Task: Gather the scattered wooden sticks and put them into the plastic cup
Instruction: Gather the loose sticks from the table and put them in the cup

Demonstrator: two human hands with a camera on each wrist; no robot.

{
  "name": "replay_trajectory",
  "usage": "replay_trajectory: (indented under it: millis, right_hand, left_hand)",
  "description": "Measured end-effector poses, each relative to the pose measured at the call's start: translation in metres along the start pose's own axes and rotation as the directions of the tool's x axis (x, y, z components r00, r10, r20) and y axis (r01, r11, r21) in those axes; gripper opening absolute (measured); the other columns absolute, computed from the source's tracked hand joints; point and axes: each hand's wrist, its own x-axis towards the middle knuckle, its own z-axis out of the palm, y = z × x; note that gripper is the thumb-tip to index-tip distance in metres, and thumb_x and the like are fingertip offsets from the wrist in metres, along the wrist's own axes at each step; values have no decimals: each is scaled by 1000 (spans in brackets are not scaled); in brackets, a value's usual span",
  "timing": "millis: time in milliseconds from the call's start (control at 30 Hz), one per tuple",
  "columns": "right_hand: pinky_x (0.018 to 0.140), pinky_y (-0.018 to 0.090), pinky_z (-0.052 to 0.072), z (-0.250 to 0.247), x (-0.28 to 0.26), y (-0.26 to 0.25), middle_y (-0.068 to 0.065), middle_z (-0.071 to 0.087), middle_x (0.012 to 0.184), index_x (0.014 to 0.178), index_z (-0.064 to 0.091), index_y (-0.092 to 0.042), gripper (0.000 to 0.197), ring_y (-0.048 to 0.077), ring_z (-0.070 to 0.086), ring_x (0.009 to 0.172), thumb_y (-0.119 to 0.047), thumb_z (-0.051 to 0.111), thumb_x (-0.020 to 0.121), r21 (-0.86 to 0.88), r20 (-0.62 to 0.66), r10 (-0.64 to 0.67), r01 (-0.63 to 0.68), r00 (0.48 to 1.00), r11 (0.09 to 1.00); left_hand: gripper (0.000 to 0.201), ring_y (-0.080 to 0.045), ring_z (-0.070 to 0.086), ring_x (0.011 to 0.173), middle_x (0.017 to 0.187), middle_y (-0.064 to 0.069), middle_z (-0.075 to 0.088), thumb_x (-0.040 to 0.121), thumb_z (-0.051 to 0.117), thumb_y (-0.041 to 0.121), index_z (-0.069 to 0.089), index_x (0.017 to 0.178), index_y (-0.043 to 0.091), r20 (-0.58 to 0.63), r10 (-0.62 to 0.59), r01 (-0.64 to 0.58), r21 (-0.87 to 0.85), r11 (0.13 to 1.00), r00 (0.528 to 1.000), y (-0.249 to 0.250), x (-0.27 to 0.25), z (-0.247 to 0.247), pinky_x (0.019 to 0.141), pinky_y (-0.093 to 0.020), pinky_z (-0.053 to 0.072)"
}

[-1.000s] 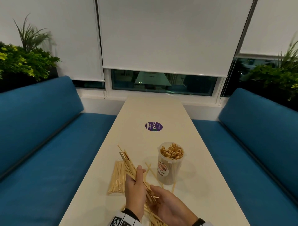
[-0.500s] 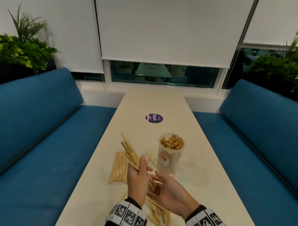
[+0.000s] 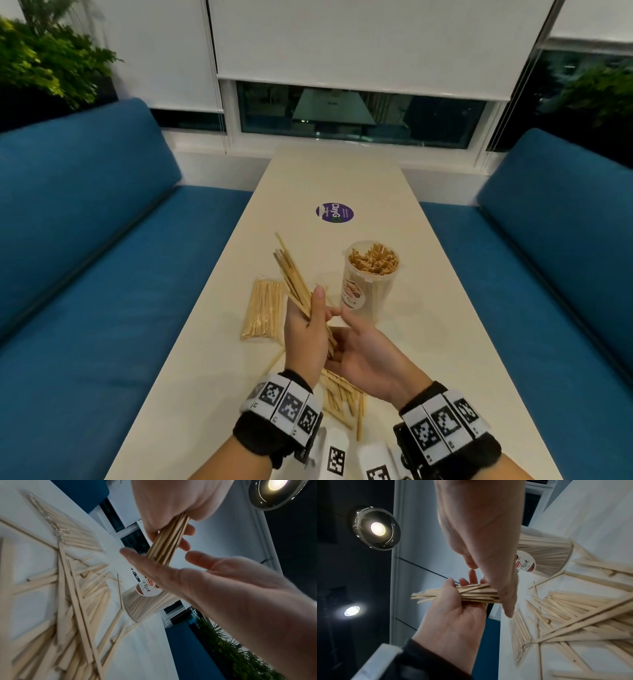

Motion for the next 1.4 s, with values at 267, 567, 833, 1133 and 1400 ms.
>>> replay_trajectory:
  millis: [267,567,833,1133,1400]
  right_hand:
    - [113,36,25,0,-6,-8,-14,49,122,120,45,-30,55,7,43,120,-69,27,87,-613,56,-150,153,987,775]
    - [40,20,45,-5,1,-15,0,73,78,88,69,-8,27,10,67,57,-34,60,89,-629,-38,-463,339,885,699]
    - [65,32,57,1,-4,-43,13,53,54,62,54,-8,39,22,65,55,-34,50,92,-431,-38,-691,613,722,663]
    - [60,28,53,21,4,-15,1,60,57,75,58,-11,25,16,60,57,-33,66,81,-515,15,-766,661,643,545]
    - [53,20,45,24,4,-12,-5,51,52,68,53,-8,26,8,52,51,-21,73,78,-493,-24,-746,642,665,587]
  left_hand:
    - [37,-12,48,45,50,2,49,91,48,43,54,72,13,174,-128,118,66,991,976,7,0,-9,48,-22,43]
    - [20,-5,48,45,57,2,49,93,42,7,52,99,24,603,-247,110,256,961,758,10,-11,-3,53,-23,46]
    - [26,-9,59,69,75,2,59,81,60,32,55,98,13,755,-370,494,71,867,541,-6,-7,-20,72,-22,50]
    - [56,-34,70,93,110,-26,67,91,41,40,68,104,-8,683,-377,778,-578,245,626,17,-14,-6,77,-43,57]
    - [33,-31,72,82,99,-23,70,91,40,15,63,110,-1,625,-364,720,-640,268,691,12,-9,-3,71,-40,58]
